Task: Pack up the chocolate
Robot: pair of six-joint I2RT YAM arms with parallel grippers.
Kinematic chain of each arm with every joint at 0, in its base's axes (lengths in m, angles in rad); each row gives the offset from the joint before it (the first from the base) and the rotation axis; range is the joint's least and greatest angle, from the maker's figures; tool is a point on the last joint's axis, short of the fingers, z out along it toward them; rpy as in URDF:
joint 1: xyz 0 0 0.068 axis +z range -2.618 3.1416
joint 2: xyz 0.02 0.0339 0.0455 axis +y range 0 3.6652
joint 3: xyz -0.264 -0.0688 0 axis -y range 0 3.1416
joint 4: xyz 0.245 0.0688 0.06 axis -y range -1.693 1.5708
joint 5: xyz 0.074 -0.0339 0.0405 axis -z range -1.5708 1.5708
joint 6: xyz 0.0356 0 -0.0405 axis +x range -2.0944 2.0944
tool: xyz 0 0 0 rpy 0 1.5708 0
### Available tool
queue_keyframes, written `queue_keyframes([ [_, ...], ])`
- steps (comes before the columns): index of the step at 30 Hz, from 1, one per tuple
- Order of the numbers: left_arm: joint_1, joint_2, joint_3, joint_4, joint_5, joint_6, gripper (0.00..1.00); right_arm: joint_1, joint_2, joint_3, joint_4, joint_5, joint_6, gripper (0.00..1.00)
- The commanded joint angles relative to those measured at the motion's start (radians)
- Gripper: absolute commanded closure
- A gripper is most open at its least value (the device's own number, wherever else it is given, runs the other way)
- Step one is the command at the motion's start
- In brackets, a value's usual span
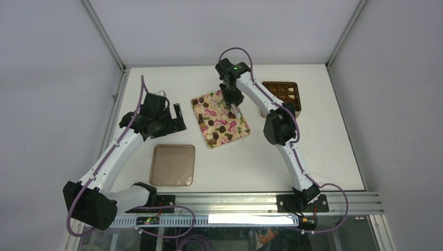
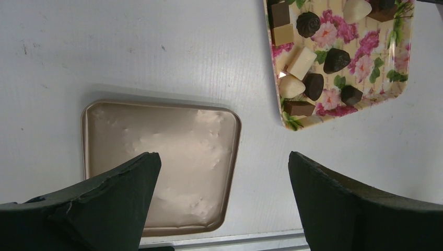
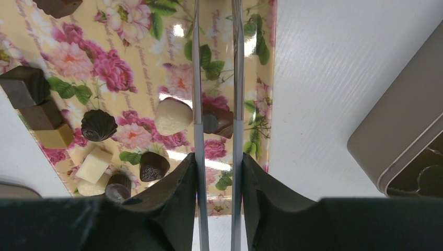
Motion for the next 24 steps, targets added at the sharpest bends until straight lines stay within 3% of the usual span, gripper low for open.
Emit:
queue_keyframes([
  [1, 0.013, -0.009, 0.028, 0.022, 0.01, 0.017, 0.01, -0.003, -0.095, 0.042, 0.007, -0.055, -0.005, 1.0],
  [11, 0.013, -0.023, 0.019, 0.022, 0.014, 0.014, 0.01, -0.072, -0.411, -0.21, 0.082, -0.033, 0.006, 1.0],
  [18, 0.013, -0.017, 0.019, 0.028, 0.02, 0.016, 0.01, -0.295, -0.586, -0.458, 0.162, -0.059, 0.025, 1.0],
  [24, 0.013, -0.004, 0.028, 0.03, 0.021, 0.019, 0.01, -0.451, -0.598, -0.545, 0.2, -0.088, 0.022, 1.0],
])
